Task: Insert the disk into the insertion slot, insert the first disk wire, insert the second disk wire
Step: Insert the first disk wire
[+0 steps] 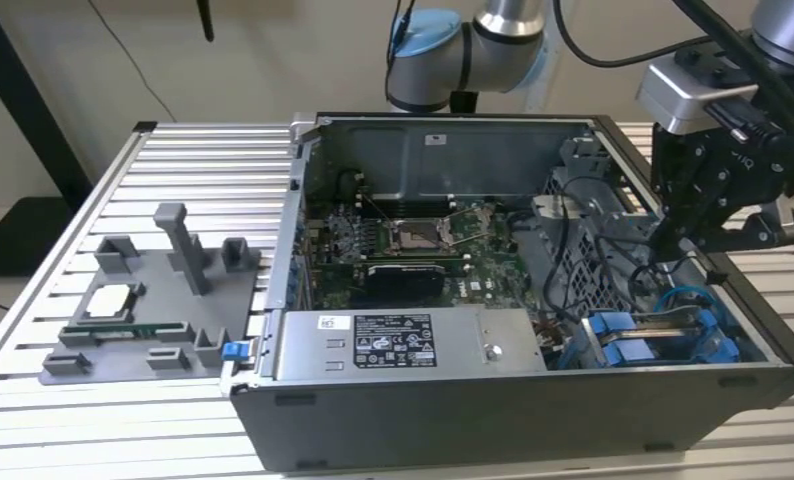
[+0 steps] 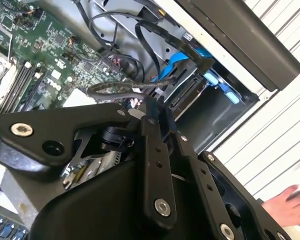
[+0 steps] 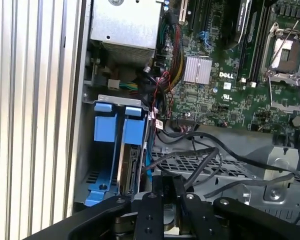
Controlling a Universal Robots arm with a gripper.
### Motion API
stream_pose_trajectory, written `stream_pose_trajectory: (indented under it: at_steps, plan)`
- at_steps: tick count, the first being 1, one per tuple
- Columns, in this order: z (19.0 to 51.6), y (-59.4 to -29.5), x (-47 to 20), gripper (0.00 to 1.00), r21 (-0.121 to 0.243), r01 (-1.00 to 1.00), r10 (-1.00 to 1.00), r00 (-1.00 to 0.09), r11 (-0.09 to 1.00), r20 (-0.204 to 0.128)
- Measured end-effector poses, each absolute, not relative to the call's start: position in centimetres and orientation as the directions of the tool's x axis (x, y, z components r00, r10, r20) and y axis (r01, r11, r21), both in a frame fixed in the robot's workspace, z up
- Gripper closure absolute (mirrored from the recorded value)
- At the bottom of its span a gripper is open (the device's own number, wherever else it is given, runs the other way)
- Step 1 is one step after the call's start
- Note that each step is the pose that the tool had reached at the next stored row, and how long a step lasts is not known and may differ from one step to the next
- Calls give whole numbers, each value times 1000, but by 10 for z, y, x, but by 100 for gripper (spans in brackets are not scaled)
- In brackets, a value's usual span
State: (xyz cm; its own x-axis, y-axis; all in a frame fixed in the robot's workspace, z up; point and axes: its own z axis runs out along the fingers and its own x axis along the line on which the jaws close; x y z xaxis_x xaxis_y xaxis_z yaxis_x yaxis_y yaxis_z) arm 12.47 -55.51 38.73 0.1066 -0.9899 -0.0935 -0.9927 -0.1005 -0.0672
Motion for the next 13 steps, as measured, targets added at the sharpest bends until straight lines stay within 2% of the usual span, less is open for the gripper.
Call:
stream_pose_trajectory:
  at_steps: [5,13]
  plan:
    - [386,-558,131,100,-46,-994,-990,105,-101,-96]
    - [385,-563,147,100,52,-994,-990,95,-101,-104]
